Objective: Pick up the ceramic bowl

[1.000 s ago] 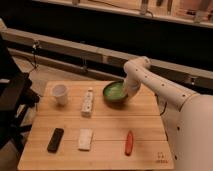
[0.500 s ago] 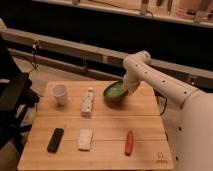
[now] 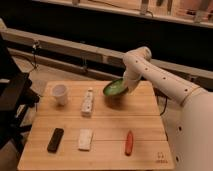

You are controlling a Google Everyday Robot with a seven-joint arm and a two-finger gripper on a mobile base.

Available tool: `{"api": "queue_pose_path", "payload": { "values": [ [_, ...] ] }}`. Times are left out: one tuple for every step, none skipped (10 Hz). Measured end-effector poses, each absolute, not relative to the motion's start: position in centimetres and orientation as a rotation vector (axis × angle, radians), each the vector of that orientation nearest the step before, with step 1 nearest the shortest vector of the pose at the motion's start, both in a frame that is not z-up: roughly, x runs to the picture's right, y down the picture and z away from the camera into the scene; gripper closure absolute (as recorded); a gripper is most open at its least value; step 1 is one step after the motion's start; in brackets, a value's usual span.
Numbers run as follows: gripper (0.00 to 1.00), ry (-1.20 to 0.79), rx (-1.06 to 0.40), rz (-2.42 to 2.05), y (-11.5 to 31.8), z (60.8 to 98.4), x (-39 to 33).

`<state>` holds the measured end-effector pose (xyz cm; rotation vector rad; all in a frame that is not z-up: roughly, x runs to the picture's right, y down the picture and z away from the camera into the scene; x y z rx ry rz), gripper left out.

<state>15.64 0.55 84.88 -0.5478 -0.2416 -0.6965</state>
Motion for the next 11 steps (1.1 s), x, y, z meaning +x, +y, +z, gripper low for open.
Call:
{"api": "queue_pose_path", "payload": {
  "values": [
    [0.95, -0.241, -0.547, -0.696, 0.5, 84.9, 15.6],
    [0.95, -0.242, -0.546, -0.696, 0.3, 84.7, 15.6],
    [0.95, -0.243, -0.542, -0.696, -0.2, 84.4, 15.5],
    [0.95, -0.243, -0.542, -0.697, -0.4, 84.3, 15.5],
    [0.95, -0.243, -0.544, -0.698, -0.6, 84.1, 15.5],
    [0.95, -0.243, -0.544, -0.698, -0.7, 83.9, 15.5],
    [0.95, -0.243, -0.544, -0.699, -1.0, 83.7, 15.5],
    [0.95, -0.243, -0.543, -0.699, -1.2, 83.6, 15.5],
    [0.95, -0.243, -0.543, -0.699, -1.3, 83.6, 15.5],
    [0.95, -0.243, -0.543, -0.699, -1.6, 83.3, 15.5],
    [0.95, -0.244, -0.541, -0.700, -1.9, 83.1, 15.4]
  ]
}}
